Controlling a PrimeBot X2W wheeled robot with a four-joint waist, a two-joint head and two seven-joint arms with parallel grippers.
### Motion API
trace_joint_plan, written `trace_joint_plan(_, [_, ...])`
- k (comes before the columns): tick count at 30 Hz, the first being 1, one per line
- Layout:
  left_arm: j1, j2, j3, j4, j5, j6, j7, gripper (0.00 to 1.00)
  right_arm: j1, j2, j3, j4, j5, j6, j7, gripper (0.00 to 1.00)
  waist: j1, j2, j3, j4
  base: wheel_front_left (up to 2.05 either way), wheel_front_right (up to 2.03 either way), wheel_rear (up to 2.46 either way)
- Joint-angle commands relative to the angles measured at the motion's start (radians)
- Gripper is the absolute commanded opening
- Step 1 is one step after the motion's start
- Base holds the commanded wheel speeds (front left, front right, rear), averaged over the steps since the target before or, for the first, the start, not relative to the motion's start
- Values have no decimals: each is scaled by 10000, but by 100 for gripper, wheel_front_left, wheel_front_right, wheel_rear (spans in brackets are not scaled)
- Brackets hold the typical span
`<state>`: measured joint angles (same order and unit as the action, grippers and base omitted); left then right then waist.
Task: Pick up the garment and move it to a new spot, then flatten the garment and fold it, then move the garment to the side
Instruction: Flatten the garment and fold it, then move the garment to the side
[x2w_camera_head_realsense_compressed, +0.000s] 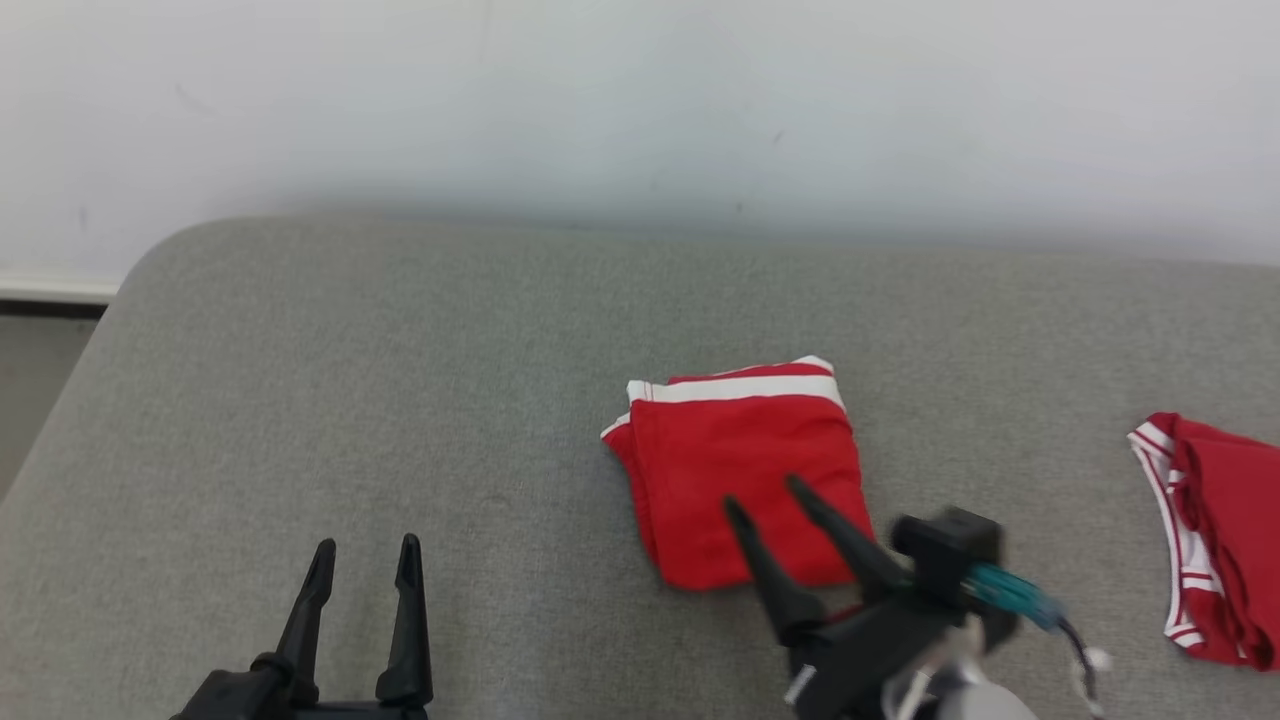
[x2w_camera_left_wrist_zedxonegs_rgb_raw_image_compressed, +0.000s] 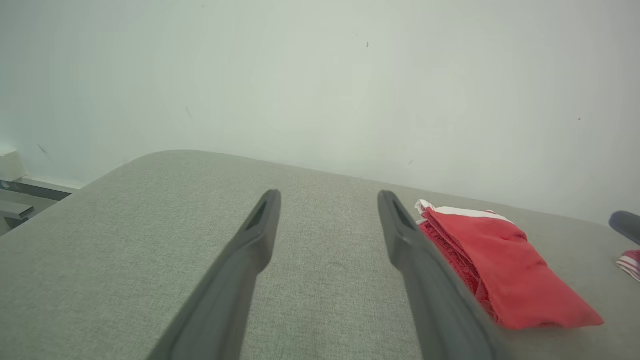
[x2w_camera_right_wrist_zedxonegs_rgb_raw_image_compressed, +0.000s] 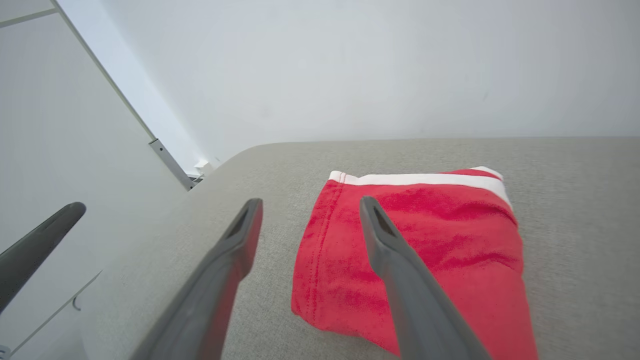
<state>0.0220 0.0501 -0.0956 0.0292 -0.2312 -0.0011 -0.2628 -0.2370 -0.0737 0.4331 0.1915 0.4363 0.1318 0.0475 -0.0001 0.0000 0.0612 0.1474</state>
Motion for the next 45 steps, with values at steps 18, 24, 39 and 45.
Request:
trace_joint_plan(18, [398, 12, 730, 393, 555, -487, -18, 100, 3255, -555, -3953, -1796, -1568, -23, -1697, 100, 1, 0, -1052, -1389, 0, 0, 0])
trace_joint_plan(24, [592, 9, 1024, 634, 629, -671, -18, 100, 3310, -779, -4233, -1162, -1315, -23, -1800, 100, 1, 0, -1127, -1385, 0, 0, 0])
trace_joint_plan(39, [986, 7, 1209, 641, 545, -665, -17, 100, 3184, -754, -4074, -430, -1039, -23, -2093, 100, 1, 0, -1105, -1233, 0, 0, 0])
trace_joint_plan(45, [951, 9, 1133, 701, 526, -612, -17, 100, 3139, -713, -4041, -373, -1034, -23, -2126, 100, 1, 0, -1106, -1230, 0, 0, 0])
